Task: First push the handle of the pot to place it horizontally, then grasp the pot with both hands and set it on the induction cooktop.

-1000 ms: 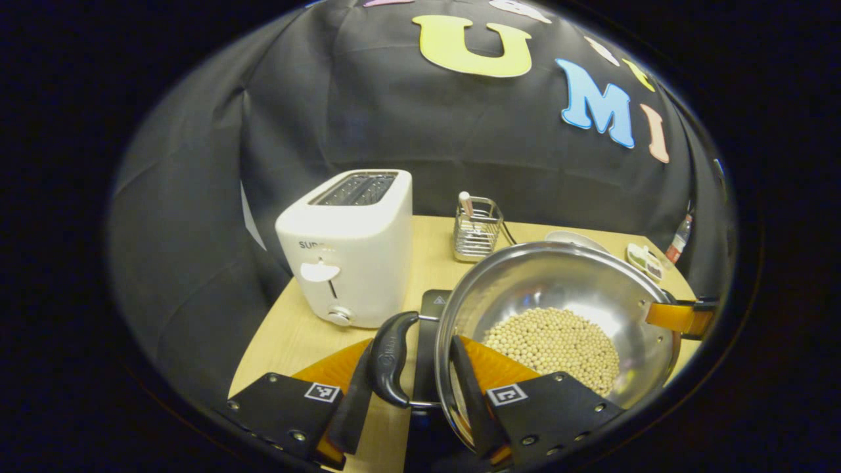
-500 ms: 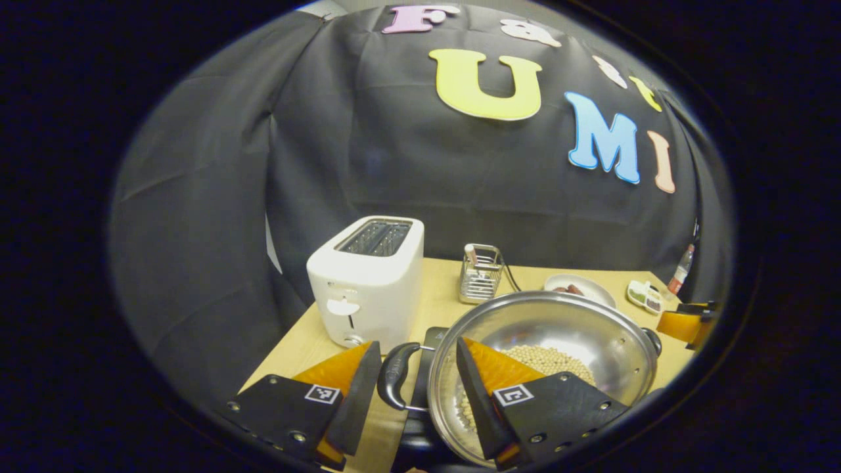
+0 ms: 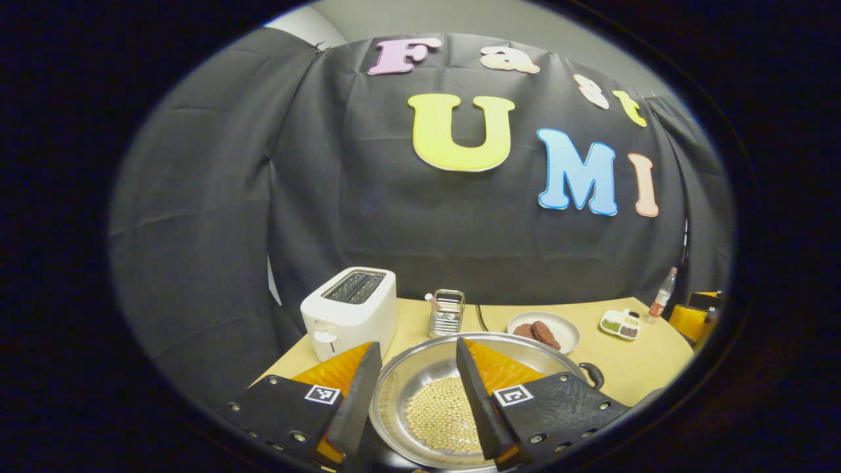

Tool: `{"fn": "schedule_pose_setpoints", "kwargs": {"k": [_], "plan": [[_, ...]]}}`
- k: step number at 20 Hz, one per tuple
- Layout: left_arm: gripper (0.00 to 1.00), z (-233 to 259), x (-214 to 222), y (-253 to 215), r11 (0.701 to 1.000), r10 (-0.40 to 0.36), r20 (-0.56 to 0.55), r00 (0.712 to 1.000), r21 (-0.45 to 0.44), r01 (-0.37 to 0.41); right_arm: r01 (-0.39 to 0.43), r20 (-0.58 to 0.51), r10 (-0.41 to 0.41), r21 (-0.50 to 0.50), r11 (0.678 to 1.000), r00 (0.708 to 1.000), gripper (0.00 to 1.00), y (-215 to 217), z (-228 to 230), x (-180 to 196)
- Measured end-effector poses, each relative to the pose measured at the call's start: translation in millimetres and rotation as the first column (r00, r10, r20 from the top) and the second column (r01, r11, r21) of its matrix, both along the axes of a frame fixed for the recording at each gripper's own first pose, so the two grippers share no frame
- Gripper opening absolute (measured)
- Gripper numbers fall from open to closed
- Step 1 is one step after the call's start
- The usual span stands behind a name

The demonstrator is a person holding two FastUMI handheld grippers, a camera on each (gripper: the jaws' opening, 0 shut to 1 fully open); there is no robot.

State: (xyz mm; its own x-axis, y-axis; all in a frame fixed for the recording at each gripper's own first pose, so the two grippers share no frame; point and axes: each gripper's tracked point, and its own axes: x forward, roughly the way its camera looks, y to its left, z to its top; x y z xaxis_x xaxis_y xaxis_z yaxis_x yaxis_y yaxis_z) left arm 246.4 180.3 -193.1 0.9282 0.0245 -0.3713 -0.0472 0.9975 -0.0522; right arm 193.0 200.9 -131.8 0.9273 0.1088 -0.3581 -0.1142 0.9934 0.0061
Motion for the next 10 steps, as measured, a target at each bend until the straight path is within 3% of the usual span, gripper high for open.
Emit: {"fn": "schedule_pose_setpoints", "kwargs": {"k": [2, 3, 5, 10], "plan": [[0.69, 24, -11, -16, 1.000, 0.008, 0.042, 0.999, 0.002, -0.008, 0.000, 0.030, 0.001, -0.006, 1.000, 1.000, 0.93, -21, 12, -14], [0.69, 36, -19, -25, 1.000, 0.009, 0.060, 0.998, 0.001, -0.010, 0.003, 0.045, -0.002, -0.007, 1.000, 0.999, 0.98, -31, 19, -22], [0.69, 59, -34, -42, 1.000, 0.008, 0.095, 0.995, 0.010, -0.009, 0.014, 0.073, -0.014, -0.002, 1.000, 0.997, 0.99, -53, 32, -36], [0.65, 106, -80, -85, 1.000, -0.001, 0.163, 0.987, 0.006, 0.000, 0.048, 0.134, -0.049, 0.016, 0.999, 0.990, 0.96, -106, 62, -78]]}}
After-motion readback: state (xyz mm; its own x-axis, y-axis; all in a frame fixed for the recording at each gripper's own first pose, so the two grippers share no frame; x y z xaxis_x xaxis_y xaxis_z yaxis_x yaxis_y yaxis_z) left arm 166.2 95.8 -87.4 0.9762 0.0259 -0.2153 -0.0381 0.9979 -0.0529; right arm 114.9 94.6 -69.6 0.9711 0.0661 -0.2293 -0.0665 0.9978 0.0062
